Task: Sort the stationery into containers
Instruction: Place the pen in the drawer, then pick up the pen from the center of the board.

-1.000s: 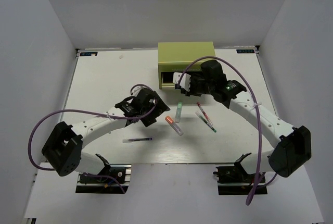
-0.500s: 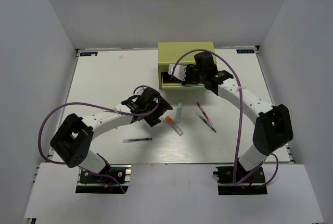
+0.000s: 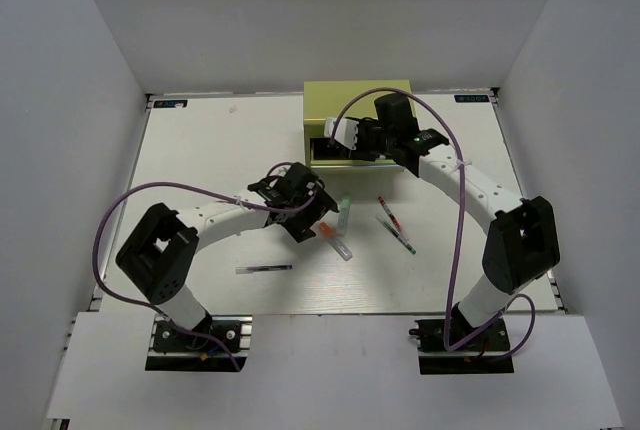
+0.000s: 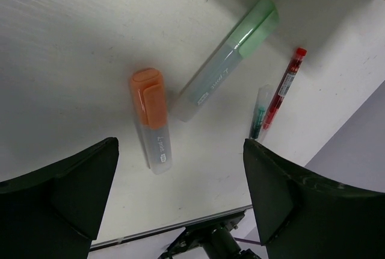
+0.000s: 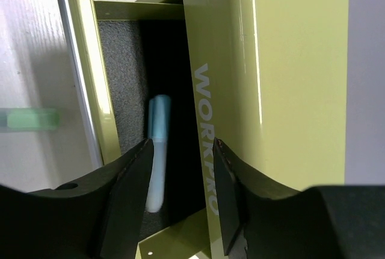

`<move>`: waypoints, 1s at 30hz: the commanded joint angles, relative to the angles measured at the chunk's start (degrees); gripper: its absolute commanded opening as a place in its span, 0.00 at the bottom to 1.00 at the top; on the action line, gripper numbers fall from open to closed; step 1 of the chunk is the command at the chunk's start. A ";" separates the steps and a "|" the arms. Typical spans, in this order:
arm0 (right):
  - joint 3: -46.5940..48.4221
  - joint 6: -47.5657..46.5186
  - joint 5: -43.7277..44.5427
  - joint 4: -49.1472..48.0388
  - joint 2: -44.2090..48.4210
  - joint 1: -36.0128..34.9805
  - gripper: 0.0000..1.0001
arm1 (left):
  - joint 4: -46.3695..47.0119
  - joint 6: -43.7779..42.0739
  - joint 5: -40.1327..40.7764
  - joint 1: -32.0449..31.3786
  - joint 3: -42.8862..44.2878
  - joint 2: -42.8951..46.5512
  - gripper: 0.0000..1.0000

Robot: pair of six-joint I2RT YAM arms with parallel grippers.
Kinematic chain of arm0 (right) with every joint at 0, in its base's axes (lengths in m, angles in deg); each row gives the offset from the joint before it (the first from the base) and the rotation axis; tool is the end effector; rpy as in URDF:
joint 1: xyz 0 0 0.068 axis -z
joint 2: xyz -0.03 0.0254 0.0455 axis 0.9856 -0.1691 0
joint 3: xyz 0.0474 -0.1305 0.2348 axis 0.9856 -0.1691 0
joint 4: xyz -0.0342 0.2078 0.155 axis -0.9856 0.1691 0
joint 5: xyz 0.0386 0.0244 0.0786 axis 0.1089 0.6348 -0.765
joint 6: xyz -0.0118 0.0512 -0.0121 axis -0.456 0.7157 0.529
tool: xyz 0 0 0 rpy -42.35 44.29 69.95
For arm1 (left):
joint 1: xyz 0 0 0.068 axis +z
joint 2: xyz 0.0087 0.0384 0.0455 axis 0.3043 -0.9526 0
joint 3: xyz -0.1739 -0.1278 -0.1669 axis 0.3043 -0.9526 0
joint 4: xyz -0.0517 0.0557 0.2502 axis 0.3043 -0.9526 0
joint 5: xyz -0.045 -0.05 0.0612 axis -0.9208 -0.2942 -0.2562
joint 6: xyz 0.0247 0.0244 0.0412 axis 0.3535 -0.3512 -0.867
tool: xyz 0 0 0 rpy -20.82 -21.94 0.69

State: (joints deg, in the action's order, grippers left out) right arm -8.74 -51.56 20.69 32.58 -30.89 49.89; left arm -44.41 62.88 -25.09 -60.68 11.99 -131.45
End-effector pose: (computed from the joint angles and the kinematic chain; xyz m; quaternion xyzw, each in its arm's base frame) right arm 0.3244 0.2002 0.3116 -0.6606 0.5669 -0.0214 0.4917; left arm 0.2349 -0.2179 0.1884 -0.3126 0.9115 -0.2306 0.1350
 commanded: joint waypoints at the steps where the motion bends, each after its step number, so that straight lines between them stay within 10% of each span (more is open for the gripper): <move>1: 2.82 2.26 -2.26 0.69 1.51 0.40 0.50 | -1.89 0.35 -0.36 -0.46 3.29 -0.91 0.94; 11: -1.48 13.24 -5.51 0.52 8.10 2.50 0.38 | -10.23 0.35 -1.41 -0.99 6.90 -6.53 0.70; 30: -11.68 18.78 -7.71 -1.68 17.07 5.67 0.36 | -27.64 0.88 -0.71 -2.57 20.70 -19.29 0.57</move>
State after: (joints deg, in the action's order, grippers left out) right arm -19.85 -34.31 14.40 33.60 -15.86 54.86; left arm -66.33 63.74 -26.44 -62.62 32.30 -150.89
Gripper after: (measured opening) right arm 0.363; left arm 0.584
